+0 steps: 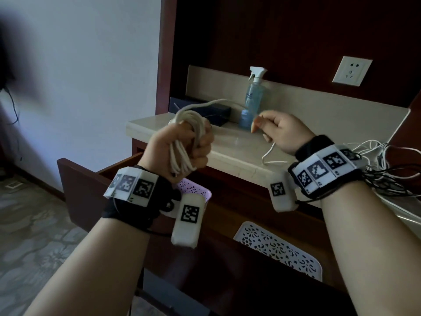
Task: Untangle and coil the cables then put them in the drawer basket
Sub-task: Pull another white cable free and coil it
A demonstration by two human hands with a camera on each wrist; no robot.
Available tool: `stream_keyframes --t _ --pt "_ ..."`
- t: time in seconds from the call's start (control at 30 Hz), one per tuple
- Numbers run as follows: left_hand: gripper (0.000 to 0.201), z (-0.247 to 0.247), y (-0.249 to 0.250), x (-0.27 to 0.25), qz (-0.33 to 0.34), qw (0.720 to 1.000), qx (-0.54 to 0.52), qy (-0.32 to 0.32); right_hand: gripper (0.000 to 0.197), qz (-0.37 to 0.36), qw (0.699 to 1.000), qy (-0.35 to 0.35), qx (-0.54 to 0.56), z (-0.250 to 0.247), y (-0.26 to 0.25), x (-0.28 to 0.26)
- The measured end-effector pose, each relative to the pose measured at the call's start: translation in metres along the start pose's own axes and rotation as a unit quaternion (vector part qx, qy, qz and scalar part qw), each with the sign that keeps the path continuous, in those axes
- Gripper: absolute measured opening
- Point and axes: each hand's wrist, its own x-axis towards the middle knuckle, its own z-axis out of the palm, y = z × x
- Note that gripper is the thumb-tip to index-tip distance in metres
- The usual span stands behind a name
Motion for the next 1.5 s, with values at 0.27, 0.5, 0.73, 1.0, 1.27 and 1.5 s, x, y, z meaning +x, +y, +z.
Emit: stream_keyframes --t 0.27,0.5,0.73,1.0,1.27,1.5 --pt "0.034 -0.015 0.0 0.003 0.023 0.994 0.04 0.096 0.014 0.013 0.977 0.192 0.089 0.014 0.027 -0.005" --pt "0.028 -0.016 -0.011 0.004 -0.054 0.993 0.084 0.069 0.02 0.044 0.951 0.298 0.07 0.015 0.039 0.005" --pt "0.058 -0.013 -0.009 0.014 -0.018 0.999 -0.026 0.031 0.02 0.074 0.984 0.16 0.004 0.023 0.042 0.002" --pt "0.042 -0.007 -0.005 0.032 0.094 0.981 -0.042 0.164 0.018 0.088 0.991 -0.034 -0.091 0.034 0.007 -0.035" --pt "0.044 -0.012 -0.008 0.032 0.13 0.969 -0.089 0.191 0.02 0.107 0.986 -0.094 -0.085 0.044 0.002 -0.053" --pt "0.019 -0.01 -0.02 0.029 0.122 0.963 -0.018 0.24 0.017 0.092 0.991 -0.076 -0.065 0.048 0.002 -0.063"
